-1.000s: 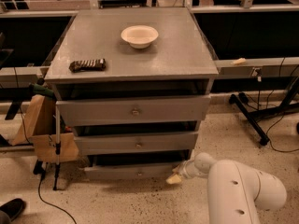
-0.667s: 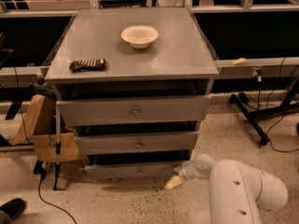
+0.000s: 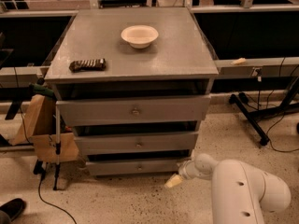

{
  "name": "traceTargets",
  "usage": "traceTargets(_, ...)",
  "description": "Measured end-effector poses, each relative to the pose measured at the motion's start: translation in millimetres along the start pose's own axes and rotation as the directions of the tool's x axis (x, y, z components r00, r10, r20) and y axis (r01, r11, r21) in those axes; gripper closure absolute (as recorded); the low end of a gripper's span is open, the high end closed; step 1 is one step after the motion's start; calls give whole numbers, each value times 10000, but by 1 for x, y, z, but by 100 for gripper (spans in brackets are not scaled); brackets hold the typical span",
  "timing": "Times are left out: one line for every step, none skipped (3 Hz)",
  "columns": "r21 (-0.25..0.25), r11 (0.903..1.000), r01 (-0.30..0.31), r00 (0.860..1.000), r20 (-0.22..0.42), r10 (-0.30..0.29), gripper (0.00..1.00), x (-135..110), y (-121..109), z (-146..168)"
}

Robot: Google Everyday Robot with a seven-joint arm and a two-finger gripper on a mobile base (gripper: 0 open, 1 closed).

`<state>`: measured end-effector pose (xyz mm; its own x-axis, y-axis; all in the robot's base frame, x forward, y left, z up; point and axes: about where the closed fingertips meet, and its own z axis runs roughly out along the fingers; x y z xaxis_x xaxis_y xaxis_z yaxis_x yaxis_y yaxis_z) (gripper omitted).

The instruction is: Close bottom drawer

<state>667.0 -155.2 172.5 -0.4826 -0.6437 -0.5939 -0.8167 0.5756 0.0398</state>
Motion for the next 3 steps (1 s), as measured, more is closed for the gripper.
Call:
traceTargets(-34,9998,-191,9998,72,192,0,1,2,-5)
traceTargets(-430,9965,-721,9974,56,724,0,14,15,-24)
traceTargets(-433,9964,-724,9973,55,727,0,14,15,-24)
